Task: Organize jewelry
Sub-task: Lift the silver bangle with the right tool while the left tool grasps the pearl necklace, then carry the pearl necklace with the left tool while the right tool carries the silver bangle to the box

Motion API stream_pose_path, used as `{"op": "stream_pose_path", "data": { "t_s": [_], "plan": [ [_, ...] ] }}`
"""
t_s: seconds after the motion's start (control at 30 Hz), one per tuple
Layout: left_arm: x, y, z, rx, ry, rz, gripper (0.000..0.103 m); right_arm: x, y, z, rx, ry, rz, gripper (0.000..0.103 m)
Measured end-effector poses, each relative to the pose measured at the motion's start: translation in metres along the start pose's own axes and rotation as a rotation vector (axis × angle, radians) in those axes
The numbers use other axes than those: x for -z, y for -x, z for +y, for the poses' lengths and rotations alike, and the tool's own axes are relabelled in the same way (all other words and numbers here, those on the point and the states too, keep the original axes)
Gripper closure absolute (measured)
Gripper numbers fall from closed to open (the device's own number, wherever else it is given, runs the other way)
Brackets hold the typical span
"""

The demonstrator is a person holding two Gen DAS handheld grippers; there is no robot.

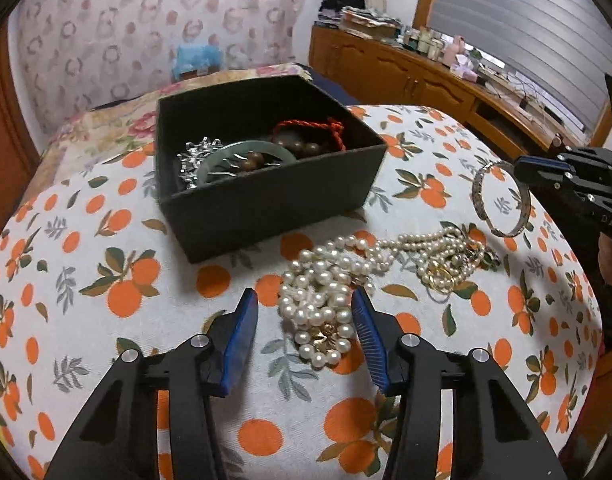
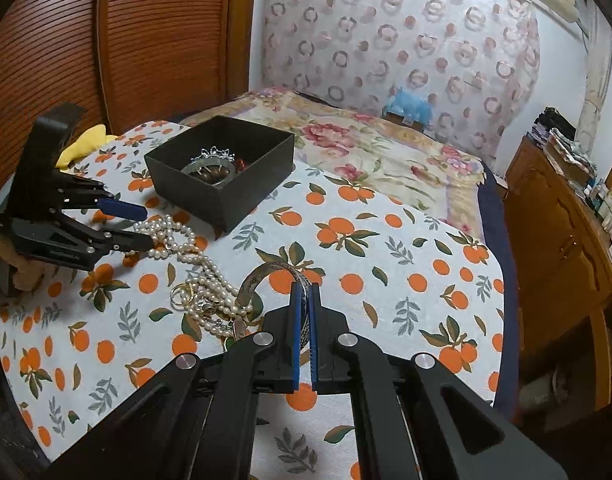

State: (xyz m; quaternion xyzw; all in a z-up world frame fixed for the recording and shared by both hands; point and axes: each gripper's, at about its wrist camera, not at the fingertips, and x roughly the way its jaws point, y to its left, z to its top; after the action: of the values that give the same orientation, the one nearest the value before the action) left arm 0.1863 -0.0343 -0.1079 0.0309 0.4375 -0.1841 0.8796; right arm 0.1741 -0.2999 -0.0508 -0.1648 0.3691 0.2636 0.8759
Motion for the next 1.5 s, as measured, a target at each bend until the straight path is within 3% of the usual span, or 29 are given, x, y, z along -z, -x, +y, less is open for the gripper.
{"op": "stream_pose_path", "data": {
  "t_s": [0.03,0.1,0.17,0.5,1.07,1.33,1.5],
  "plan": [
    [0.001,0.001,0.0,0.017,0.006,-0.003,0.074,0.0,0.0,0.0,0.0,0.001,0.001,0.099],
    [0.001,0.002,-0.001,0.02,0.005,-0.003,0.075,0.0,0.0,0.0,0.0,0.0,0.002,0.099],
    [0.002,0.008,-0.003,0.01,-0.012,-0.035,0.09,0.0,0.0,0.0,0.001,-0.001,0.0,0.099],
    [-0.006,0.055,-0.004,-0.008,-0.018,-0.129,0.09,-0.006,0.007,0.005,-0.007,0.004,-0.021,0.099],
    [-0.066,0.129,-0.008,-0.03,-0.042,-0.301,0.09,-0.053,0.021,0.017,-0.036,0.016,-0.117,0.099],
    [-0.107,0.135,0.0,-0.052,-0.044,-0.347,0.09,-0.086,0.008,0.022,-0.073,0.033,-0.148,0.099],
    [-0.123,0.115,0.01,-0.066,-0.035,-0.337,0.09,-0.104,-0.009,0.025,-0.097,0.046,-0.154,0.099]
  ]
}}
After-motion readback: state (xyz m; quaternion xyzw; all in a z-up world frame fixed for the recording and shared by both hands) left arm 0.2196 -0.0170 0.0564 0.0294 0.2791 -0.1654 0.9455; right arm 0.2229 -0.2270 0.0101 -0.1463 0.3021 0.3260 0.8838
